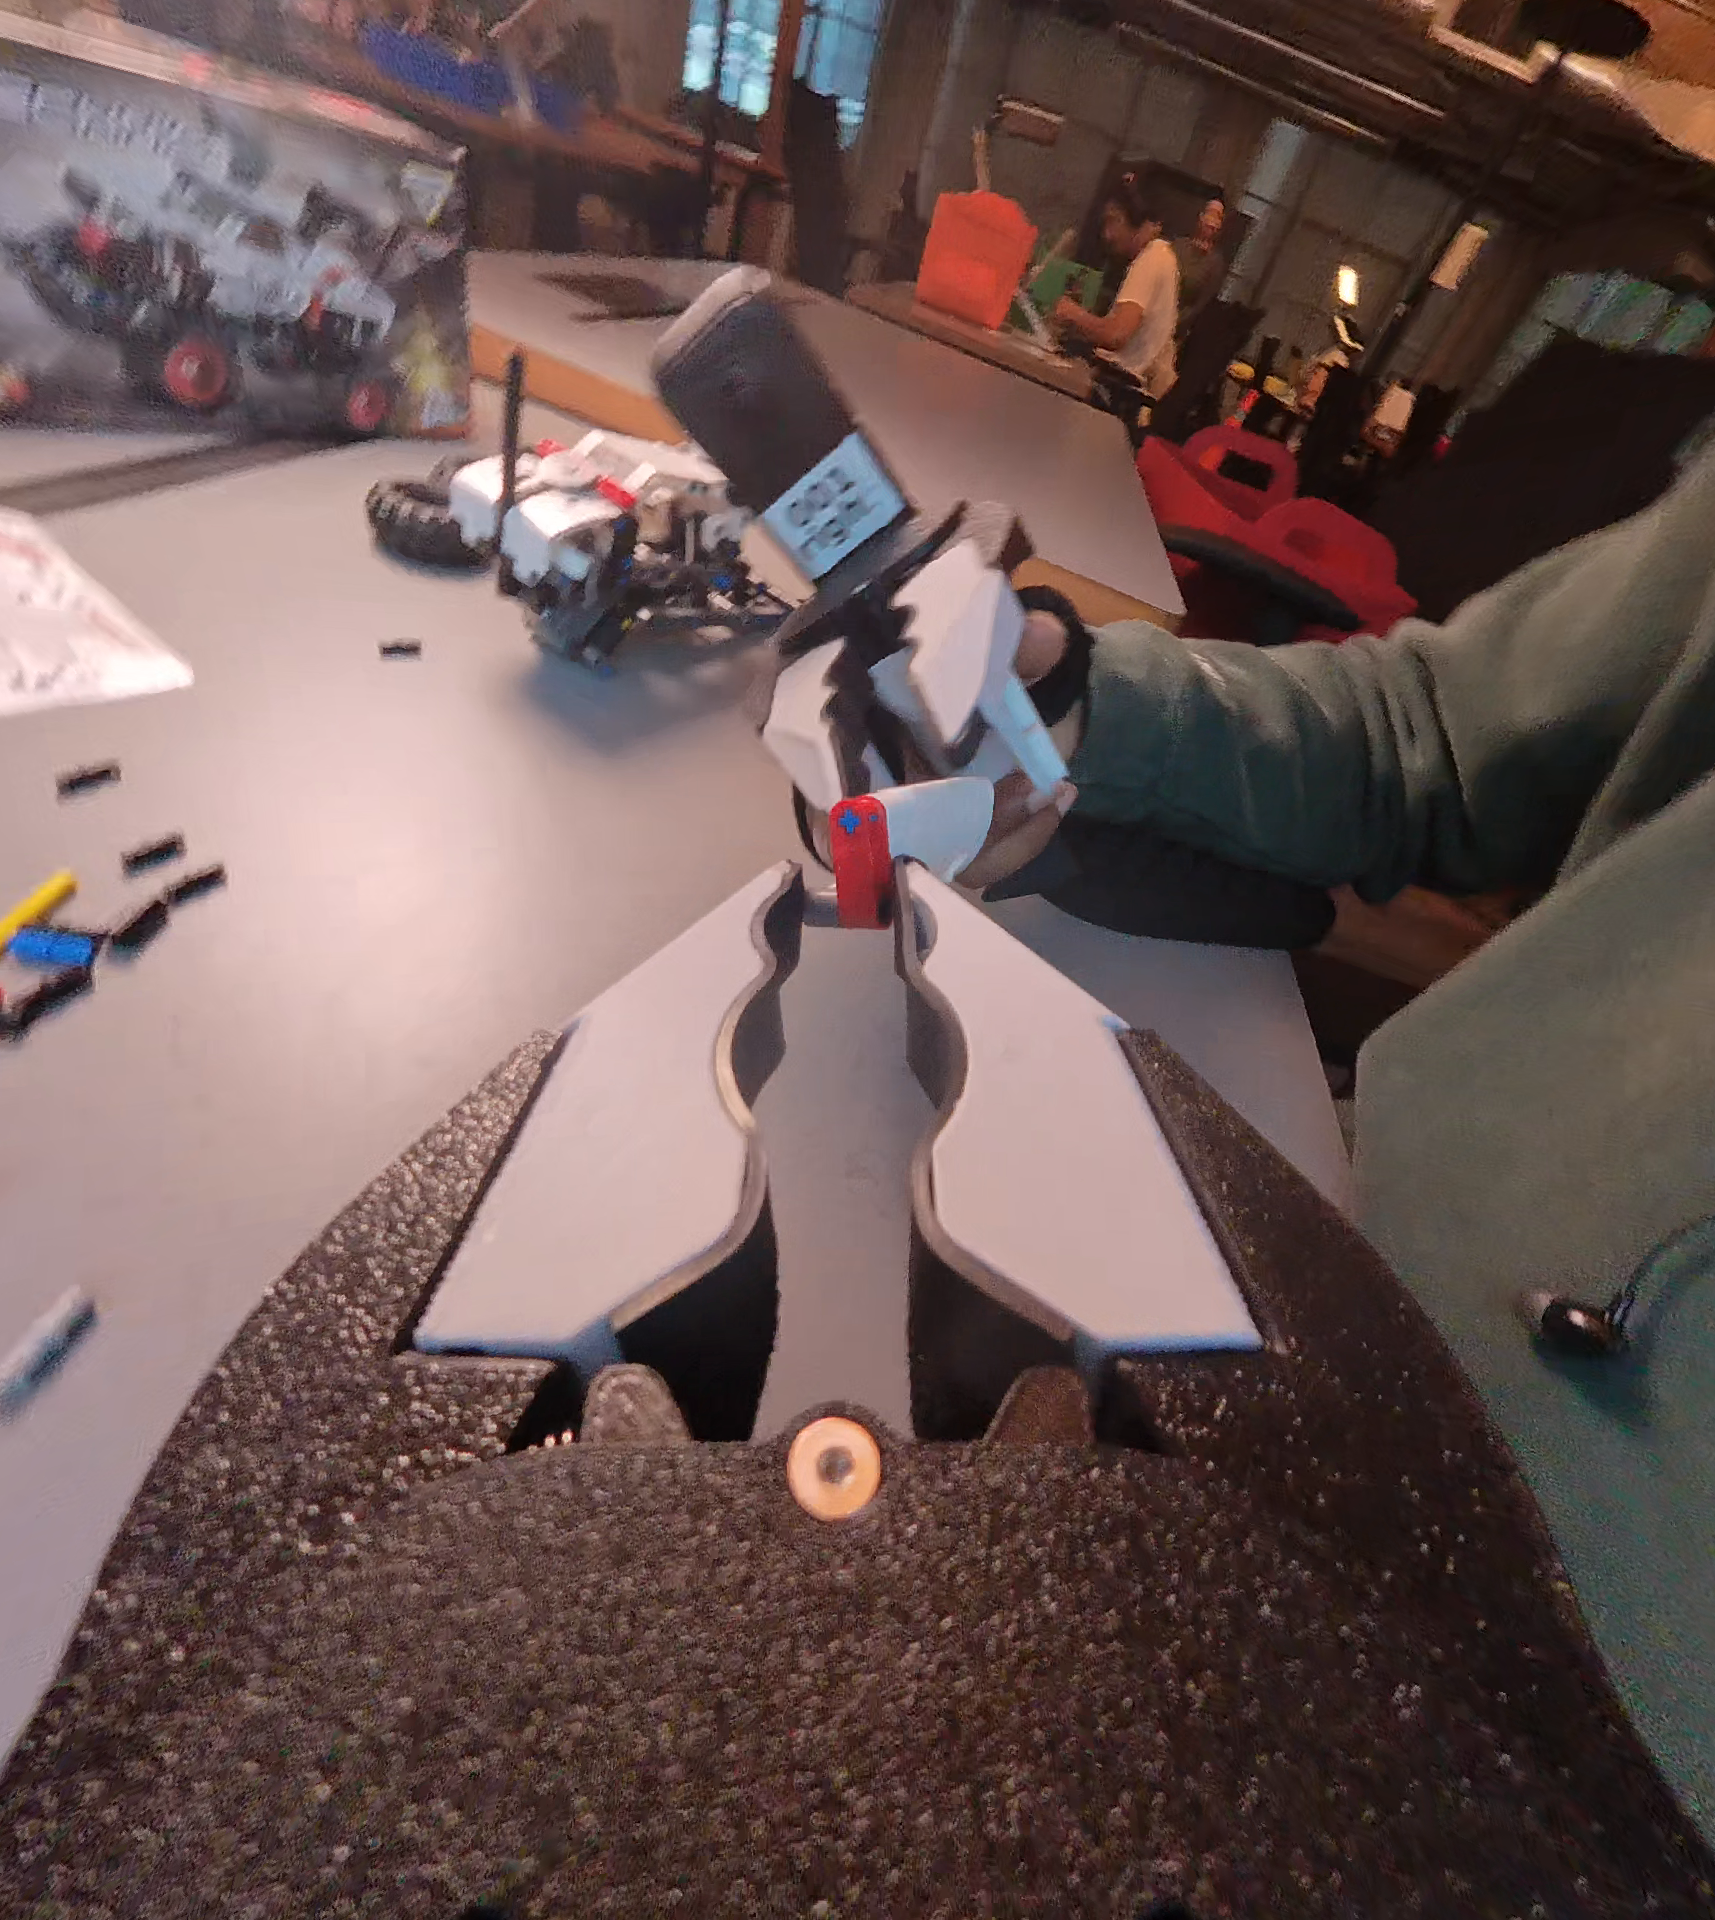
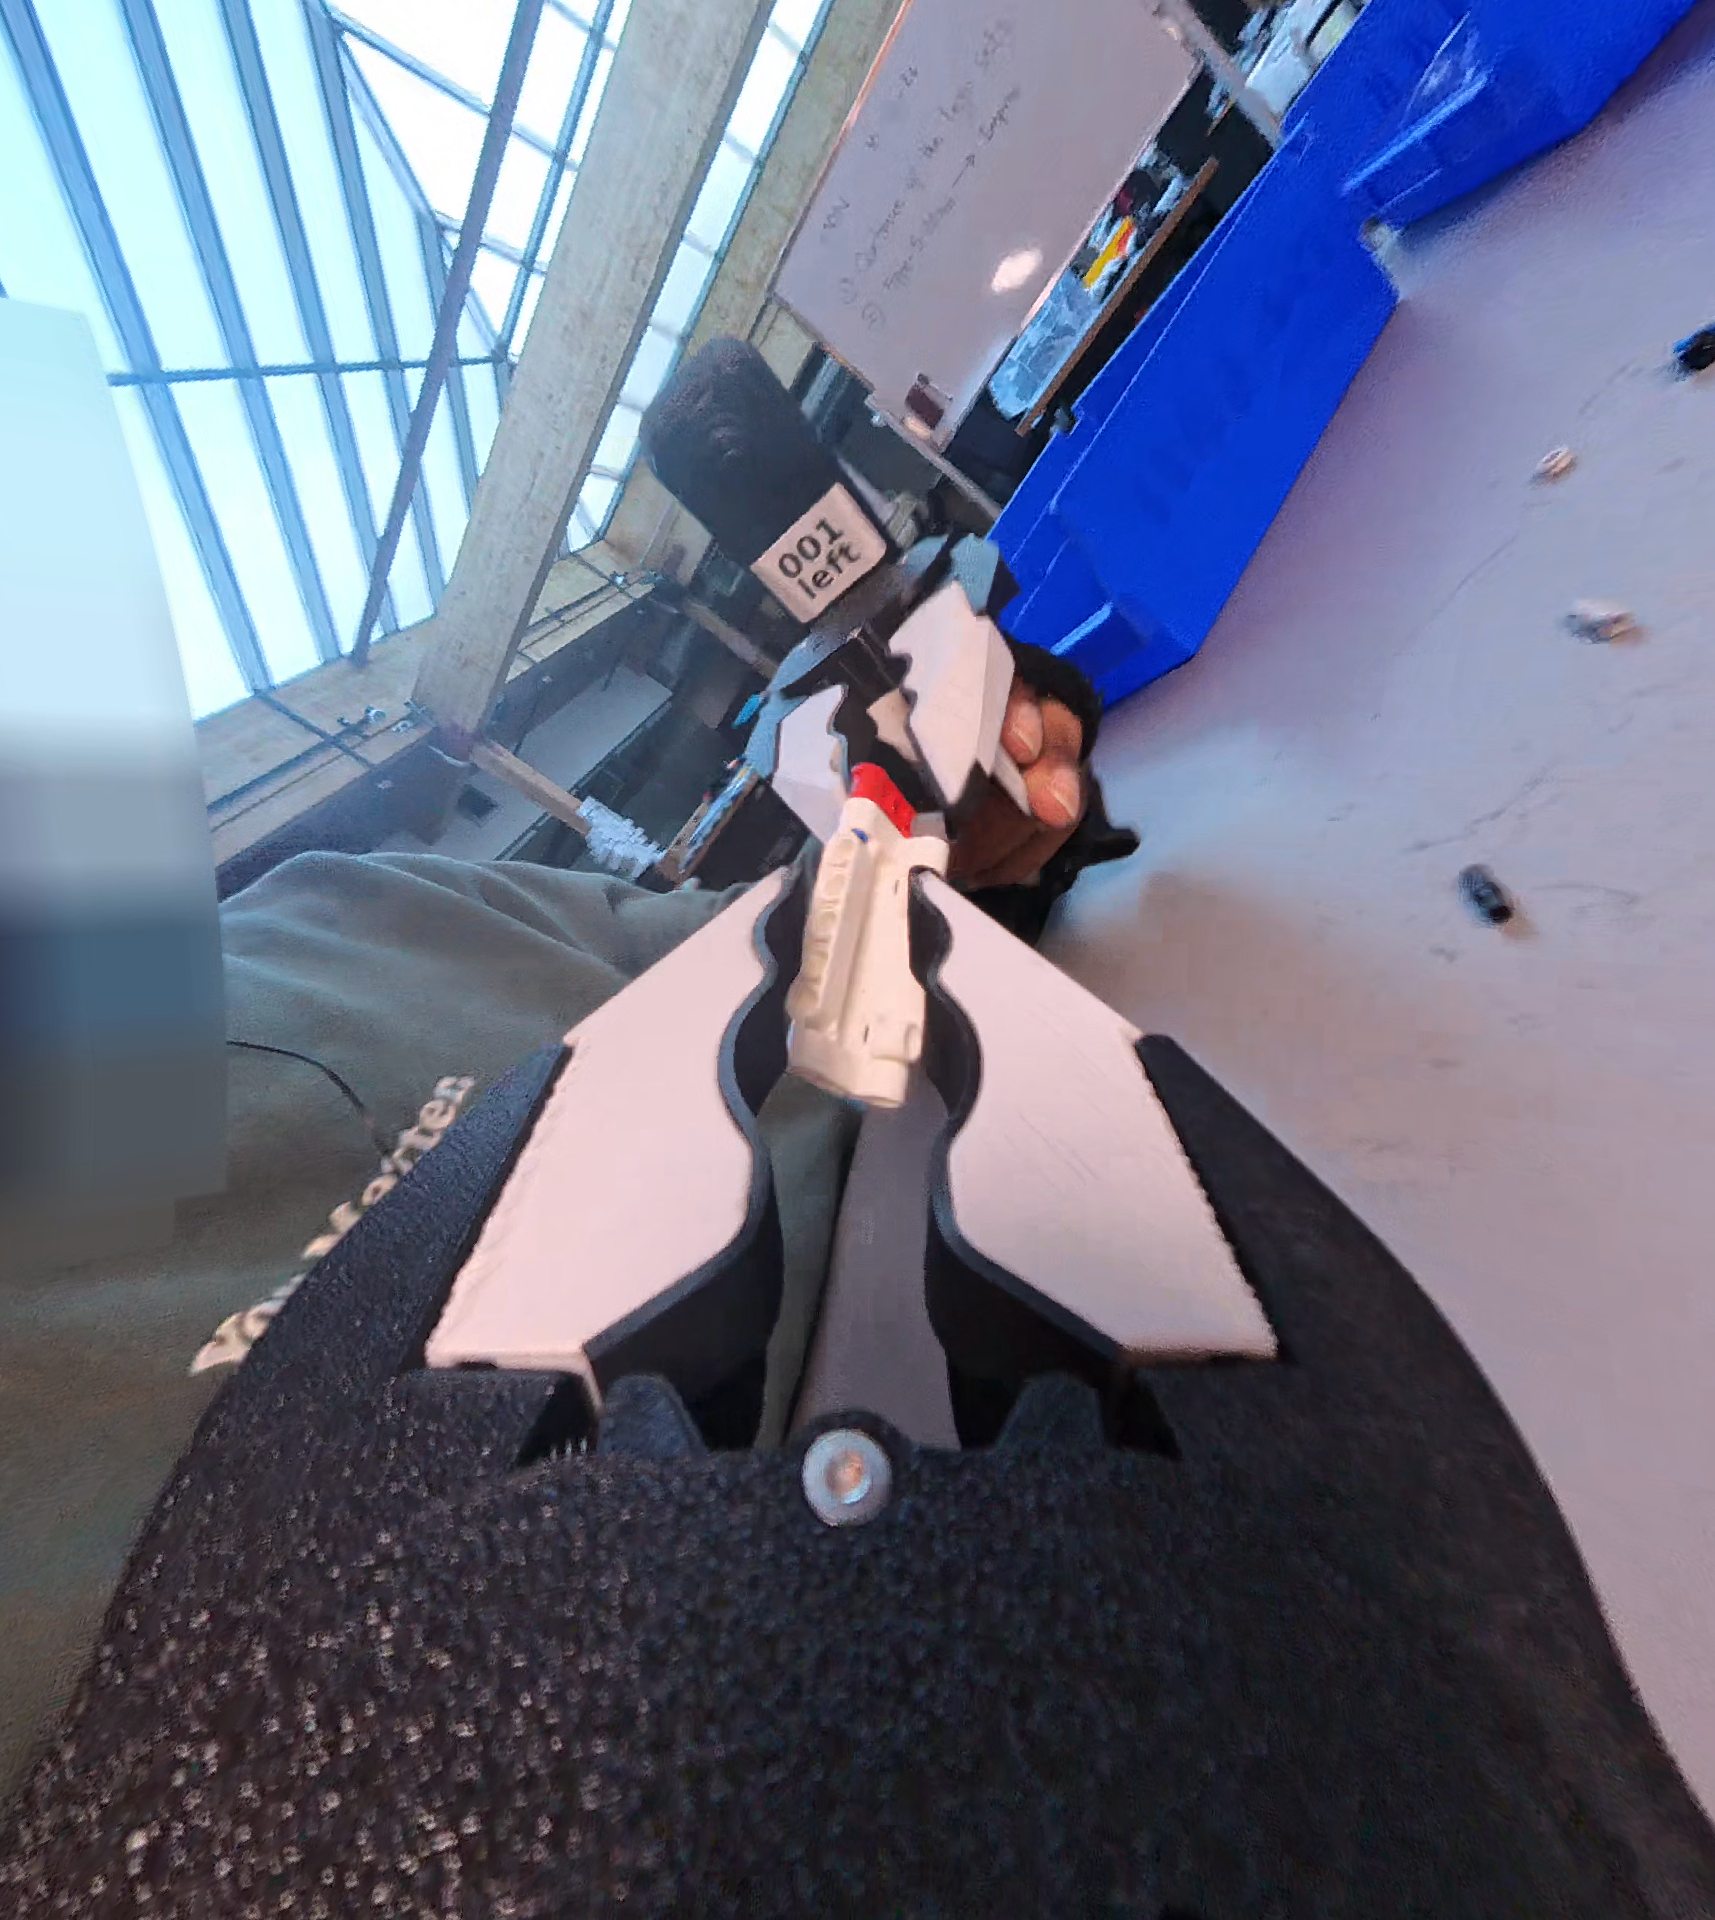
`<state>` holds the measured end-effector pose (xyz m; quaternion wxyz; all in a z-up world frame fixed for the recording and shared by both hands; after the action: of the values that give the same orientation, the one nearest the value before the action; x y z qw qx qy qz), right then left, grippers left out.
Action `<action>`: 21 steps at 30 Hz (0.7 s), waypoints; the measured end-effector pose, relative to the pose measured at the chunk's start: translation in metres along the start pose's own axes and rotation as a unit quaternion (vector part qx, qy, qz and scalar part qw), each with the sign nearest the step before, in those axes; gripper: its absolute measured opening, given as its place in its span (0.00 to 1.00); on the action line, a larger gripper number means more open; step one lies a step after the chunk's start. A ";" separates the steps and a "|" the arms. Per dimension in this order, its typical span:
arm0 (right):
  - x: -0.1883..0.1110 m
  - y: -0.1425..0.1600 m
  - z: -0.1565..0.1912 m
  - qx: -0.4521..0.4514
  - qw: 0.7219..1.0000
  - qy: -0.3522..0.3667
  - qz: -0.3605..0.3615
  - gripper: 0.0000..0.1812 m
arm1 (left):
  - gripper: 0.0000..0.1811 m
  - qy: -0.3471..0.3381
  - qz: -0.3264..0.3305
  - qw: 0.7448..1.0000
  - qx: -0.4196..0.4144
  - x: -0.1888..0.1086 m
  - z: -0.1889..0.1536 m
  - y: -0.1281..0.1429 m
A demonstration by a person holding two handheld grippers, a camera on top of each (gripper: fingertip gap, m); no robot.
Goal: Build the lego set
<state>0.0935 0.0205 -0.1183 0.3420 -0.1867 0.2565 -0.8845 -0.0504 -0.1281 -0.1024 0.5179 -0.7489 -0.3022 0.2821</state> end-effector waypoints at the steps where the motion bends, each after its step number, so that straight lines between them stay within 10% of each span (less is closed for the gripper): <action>1: -0.003 -0.006 0.000 -0.037 0.999 0.026 -0.017 0.16 | 0.09 -0.027 0.013 0.998 -0.055 0.000 0.009 0.003; 4: -0.013 -0.016 0.015 -0.264 0.954 0.143 -0.004 0.24 | 0.09 -0.033 0.017 0.971 -0.237 -0.003 0.029 0.017; 8: 0.006 0.008 0.025 -0.569 0.763 0.281 0.124 0.26 | 0.09 -0.027 -0.001 0.945 -0.325 -0.005 0.040 0.023; 13: 0.032 0.030 0.011 -0.695 0.590 0.360 0.200 0.17 | 0.09 -0.020 -0.003 0.939 -0.344 0.000 0.039 0.028; 18: 0.013 0.031 0.002 -0.525 0.768 0.257 0.261 0.16 | 0.23 -0.074 -0.072 0.975 -0.195 -0.032 0.040 -0.002; 21: 0.009 0.041 -0.012 -0.496 0.754 0.270 0.336 0.16 | 0.25 -0.176 -0.034 0.982 -0.065 -0.046 0.040 -0.009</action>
<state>0.1025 -0.0078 -0.1503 0.3936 0.0148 0.7869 -0.4751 -0.1118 -0.1357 -0.1013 0.4161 -0.7087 -0.4316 0.3720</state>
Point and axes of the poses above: each gripper's, where its closed fingertips meet, x out along the fingers, y out of its underside, z = x × y across the jaws, the point moved 10 cm from there along -x, back along the fingers, and after that the axes turned 4 degrees about -z, right-handed, at the moved point
